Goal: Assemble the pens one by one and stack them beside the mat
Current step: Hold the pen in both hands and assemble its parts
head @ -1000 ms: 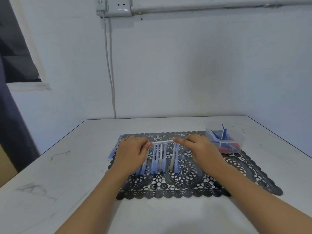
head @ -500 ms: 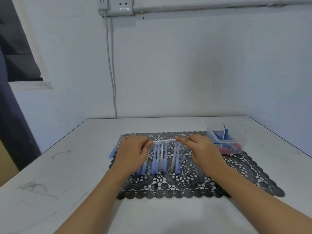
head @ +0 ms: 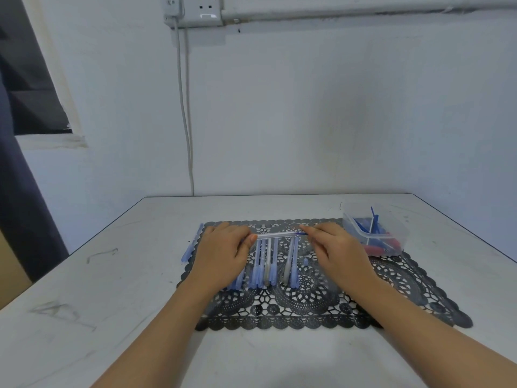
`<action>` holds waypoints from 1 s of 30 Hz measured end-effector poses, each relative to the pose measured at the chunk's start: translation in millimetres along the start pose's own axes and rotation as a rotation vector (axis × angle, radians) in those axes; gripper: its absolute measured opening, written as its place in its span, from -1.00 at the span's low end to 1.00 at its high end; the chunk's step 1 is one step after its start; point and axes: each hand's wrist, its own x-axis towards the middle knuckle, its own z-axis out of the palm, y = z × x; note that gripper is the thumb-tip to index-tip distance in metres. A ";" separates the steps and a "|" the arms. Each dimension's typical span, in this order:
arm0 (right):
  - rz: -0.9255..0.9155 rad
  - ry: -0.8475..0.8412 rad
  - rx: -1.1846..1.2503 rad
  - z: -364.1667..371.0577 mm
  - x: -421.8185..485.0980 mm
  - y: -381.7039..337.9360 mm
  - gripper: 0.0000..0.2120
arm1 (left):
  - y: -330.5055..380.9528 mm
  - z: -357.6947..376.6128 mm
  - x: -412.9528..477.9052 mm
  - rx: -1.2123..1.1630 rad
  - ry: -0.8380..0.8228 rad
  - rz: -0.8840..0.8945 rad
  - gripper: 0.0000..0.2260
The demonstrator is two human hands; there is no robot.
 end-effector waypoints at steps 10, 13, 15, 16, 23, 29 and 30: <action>0.184 0.060 -0.154 -4.7 1.7 0.6 -0.61 | -0.1 1.3 0.1 0.011 0.003 0.001 -0.67; 0.215 0.056 -0.171 -5.3 2.1 0.8 -0.61 | 1.2 0.6 -0.2 0.005 0.011 0.003 -0.66; 0.234 0.047 -0.176 -5.4 1.8 0.6 -0.62 | 1.6 0.4 -0.7 0.006 0.012 0.003 -0.67; 0.247 0.044 -0.173 -5.8 1.6 0.2 -0.62 | 1.6 0.4 -0.8 0.006 0.010 0.002 -0.67; 0.223 0.053 -0.135 -8.2 2.1 -1.9 -0.62 | 0.7 2.1 -0.8 0.017 0.002 -0.001 -0.67; 0.169 0.075 -0.041 -8.5 1.9 -3.7 -0.81 | -0.2 3.2 -0.2 0.018 -0.007 0.000 -0.70; 0.166 0.077 -0.017 -7.7 1.7 -4.2 -0.85 | -0.1 3.1 0.0 0.019 -0.008 -0.004 -0.68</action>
